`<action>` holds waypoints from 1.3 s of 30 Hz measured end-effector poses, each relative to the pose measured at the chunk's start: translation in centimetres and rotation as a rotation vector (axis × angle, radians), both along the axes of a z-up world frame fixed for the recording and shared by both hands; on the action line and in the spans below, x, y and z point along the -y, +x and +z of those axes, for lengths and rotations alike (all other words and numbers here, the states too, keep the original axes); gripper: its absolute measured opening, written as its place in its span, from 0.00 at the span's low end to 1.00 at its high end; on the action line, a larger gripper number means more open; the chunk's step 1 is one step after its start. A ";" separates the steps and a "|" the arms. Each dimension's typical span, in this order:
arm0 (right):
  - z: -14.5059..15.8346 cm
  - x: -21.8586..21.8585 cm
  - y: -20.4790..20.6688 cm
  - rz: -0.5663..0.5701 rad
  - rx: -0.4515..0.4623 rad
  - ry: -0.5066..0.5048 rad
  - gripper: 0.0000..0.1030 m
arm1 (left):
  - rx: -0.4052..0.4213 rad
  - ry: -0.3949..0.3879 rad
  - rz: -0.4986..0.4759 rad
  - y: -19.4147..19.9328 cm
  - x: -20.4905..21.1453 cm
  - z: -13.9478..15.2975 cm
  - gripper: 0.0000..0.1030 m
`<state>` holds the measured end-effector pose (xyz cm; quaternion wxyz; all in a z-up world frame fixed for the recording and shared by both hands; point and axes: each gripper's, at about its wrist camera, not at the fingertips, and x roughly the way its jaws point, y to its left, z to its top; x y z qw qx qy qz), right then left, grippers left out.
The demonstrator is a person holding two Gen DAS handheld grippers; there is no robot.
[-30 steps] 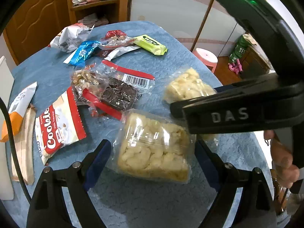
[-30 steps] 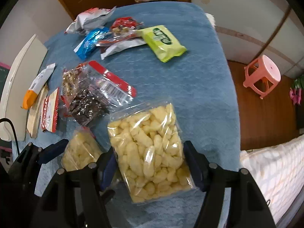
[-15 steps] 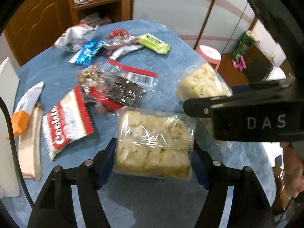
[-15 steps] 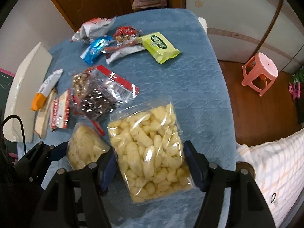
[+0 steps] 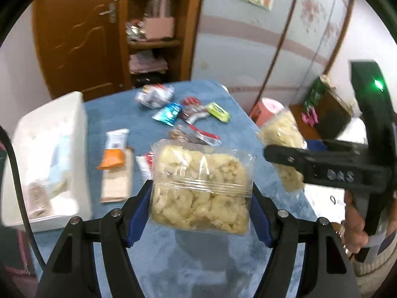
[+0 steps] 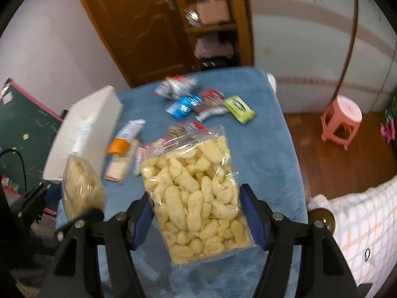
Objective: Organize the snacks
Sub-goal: 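Grasp one puffed-snack bag with the left tool while the right tool grasps the other, then carry both puffed-snack bags over the white tray and release them inside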
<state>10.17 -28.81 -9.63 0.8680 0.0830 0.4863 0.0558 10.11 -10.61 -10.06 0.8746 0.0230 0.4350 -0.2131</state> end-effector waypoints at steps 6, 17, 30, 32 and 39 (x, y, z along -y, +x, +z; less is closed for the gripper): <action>5.9 -3.9 -3.0 0.071 0.136 -0.004 0.64 | 0.061 0.011 0.101 -1.2 -4.7 4.6 0.68; 13.3 -12.3 -4.3 0.195 0.291 -0.043 0.64 | 0.268 0.060 0.255 -3.7 -14.5 11.7 0.68; 14.0 -23.0 2.5 0.269 0.252 -0.004 0.64 | 0.270 0.053 0.464 1.9 -26.4 11.8 0.68; 13.0 -24.5 3.9 0.297 0.235 -0.003 0.65 | 0.226 0.063 0.492 4.1 -27.5 10.4 0.68; 9.2 -29.3 8.0 0.348 0.156 -0.041 0.65 | 0.085 0.068 0.557 9.5 -30.0 5.5 0.69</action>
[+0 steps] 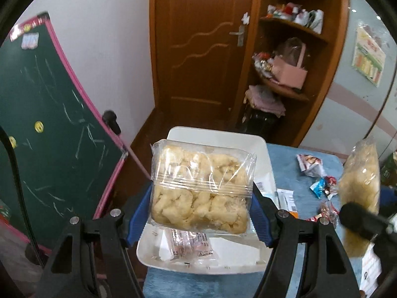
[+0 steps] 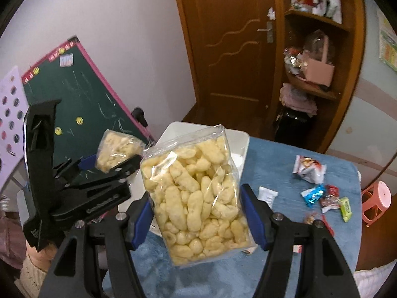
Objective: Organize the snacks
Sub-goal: 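Carry both puffed-snack bags over the white tray and release them inside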
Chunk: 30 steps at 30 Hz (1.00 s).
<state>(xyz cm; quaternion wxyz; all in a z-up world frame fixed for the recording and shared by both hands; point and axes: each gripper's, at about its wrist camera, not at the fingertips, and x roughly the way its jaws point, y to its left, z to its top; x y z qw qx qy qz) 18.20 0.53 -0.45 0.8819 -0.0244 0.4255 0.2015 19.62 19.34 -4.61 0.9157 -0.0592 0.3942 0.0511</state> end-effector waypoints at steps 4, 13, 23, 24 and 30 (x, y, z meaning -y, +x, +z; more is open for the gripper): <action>-2.4 -1.8 2.2 0.012 -0.039 -0.006 0.65 | -0.039 -0.042 0.031 1.8 -1.1 -1.9 0.74; -7.0 -2.4 4.6 0.041 -0.284 0.182 0.65 | -0.055 -0.118 0.051 2.8 -2.2 -3.4 1.00; -4.6 -2.4 3.2 0.010 -0.121 0.116 0.87 | -0.033 -0.119 0.090 1.2 -2.5 -2.1 1.00; -4.3 -2.3 3.2 0.010 -0.115 0.118 0.87 | -0.029 -0.115 0.092 1.0 -2.5 -1.8 1.00; -3.1 -0.8 1.5 0.008 -0.093 0.132 0.87 | 0.001 -0.109 0.075 -1.0 -1.5 0.2 1.00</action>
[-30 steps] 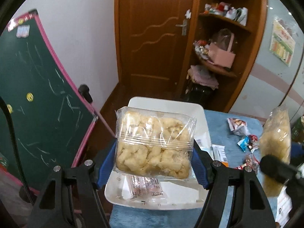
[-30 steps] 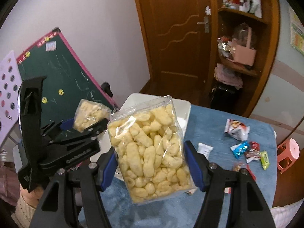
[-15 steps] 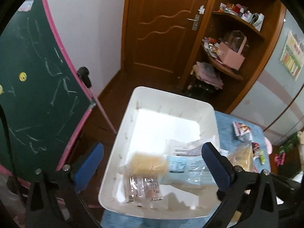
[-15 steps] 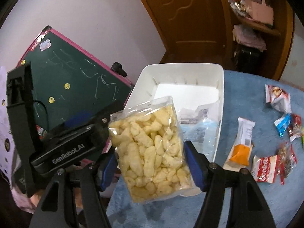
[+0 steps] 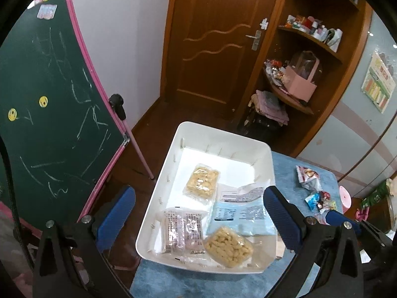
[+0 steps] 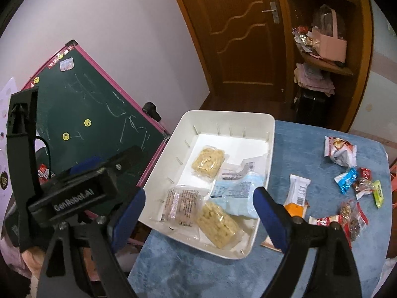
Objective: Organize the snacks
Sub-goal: 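Carry both puffed-snack bags over the white tray and release them inside, then move both tools toward the Cookies pack and the chocolate bag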
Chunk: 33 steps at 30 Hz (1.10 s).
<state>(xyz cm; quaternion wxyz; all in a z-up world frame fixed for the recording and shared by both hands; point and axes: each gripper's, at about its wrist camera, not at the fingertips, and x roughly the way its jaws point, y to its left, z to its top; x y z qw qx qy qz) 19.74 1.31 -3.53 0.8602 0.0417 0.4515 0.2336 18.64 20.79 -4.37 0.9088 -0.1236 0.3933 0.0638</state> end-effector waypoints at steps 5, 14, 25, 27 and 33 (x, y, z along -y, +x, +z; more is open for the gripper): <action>1.3 2.8 -2.0 -0.035 0.031 -0.011 0.87 | 0.035 0.023 -0.047 -1.9 2.3 2.2 1.00; 4.7 11.4 -6.0 -0.127 0.134 -0.025 0.87 | 0.123 0.108 -0.206 -5.6 10.1 6.9 1.00; 7.0 21.8 -8.9 -0.232 0.175 -0.118 0.87 | 0.188 0.187 -0.447 -7.7 22.4 9.5 1.00; 6.8 23.0 -9.2 -0.238 0.180 -0.147 0.87 | 0.177 0.196 -0.490 -7.4 24.4 9.0 1.00; 4.7 25.6 -8.5 -0.278 0.218 -0.323 0.87 | 0.123 0.252 -0.658 -6.1 29.8 5.6 1.00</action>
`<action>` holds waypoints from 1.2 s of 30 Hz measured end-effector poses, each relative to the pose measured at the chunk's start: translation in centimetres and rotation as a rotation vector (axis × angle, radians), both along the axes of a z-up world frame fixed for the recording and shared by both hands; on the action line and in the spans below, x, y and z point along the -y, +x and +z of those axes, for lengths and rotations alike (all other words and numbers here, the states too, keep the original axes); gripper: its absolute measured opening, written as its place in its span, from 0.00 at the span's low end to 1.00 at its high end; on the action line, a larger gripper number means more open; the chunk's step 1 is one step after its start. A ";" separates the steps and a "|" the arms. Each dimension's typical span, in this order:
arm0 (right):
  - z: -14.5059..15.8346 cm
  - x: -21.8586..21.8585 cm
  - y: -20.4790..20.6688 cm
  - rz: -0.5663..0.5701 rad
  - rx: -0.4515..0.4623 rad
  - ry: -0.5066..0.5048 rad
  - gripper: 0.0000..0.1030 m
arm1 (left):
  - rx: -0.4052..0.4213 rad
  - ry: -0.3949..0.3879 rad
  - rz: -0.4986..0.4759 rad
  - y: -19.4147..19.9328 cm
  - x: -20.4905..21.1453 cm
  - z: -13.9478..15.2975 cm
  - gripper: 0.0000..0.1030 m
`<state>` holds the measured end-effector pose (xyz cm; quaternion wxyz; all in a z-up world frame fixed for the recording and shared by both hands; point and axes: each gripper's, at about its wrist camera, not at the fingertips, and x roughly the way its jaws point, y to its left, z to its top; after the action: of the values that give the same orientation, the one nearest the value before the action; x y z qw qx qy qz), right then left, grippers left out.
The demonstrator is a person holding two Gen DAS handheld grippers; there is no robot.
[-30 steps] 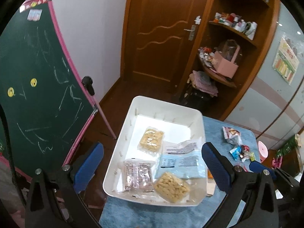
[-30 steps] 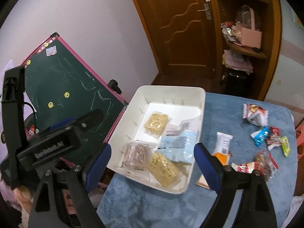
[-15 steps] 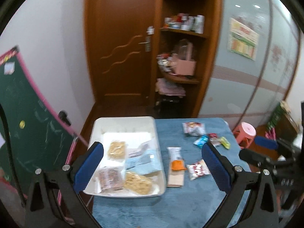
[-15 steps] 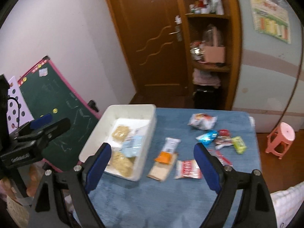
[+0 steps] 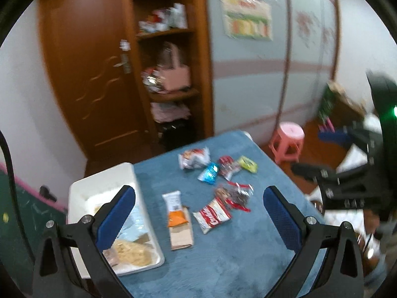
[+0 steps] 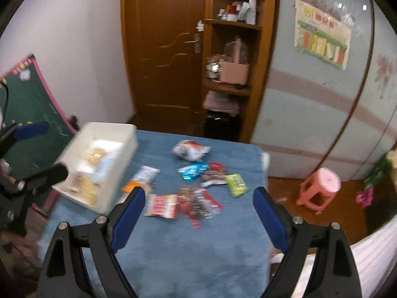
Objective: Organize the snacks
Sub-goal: 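Move both tools toward the Cookies pack and the chocolate bag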
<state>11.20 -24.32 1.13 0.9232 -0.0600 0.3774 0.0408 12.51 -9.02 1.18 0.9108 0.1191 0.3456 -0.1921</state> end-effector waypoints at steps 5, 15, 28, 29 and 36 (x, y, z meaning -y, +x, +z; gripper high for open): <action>-3.6 2.2 2.0 0.036 -0.060 -0.014 0.87 | -0.111 0.120 -0.104 2.5 3.5 -5.7 1.00; -14.7 3.2 6.6 0.165 -0.199 -0.055 0.86 | -0.308 0.375 -0.305 6.8 5.7 -16.9 1.00; -21.9 1.7 10.4 0.296 -0.311 -0.017 0.83 | -0.455 0.447 -0.348 11.7 7.6 -24.5 1.00; -22.1 1.5 10.6 0.310 -0.316 -0.020 0.83 | -0.458 0.455 -0.348 11.9 7.7 -24.9 1.00; -24.6 -0.1 11.7 0.371 -0.352 -0.085 0.83 | -0.497 0.453 -0.306 13.6 7.9 -27.2 1.00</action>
<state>22.87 -24.20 -23.44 0.8167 -0.1588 0.5162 0.2035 26.16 -16.89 -25.98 0.7105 0.3175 0.5682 -0.2677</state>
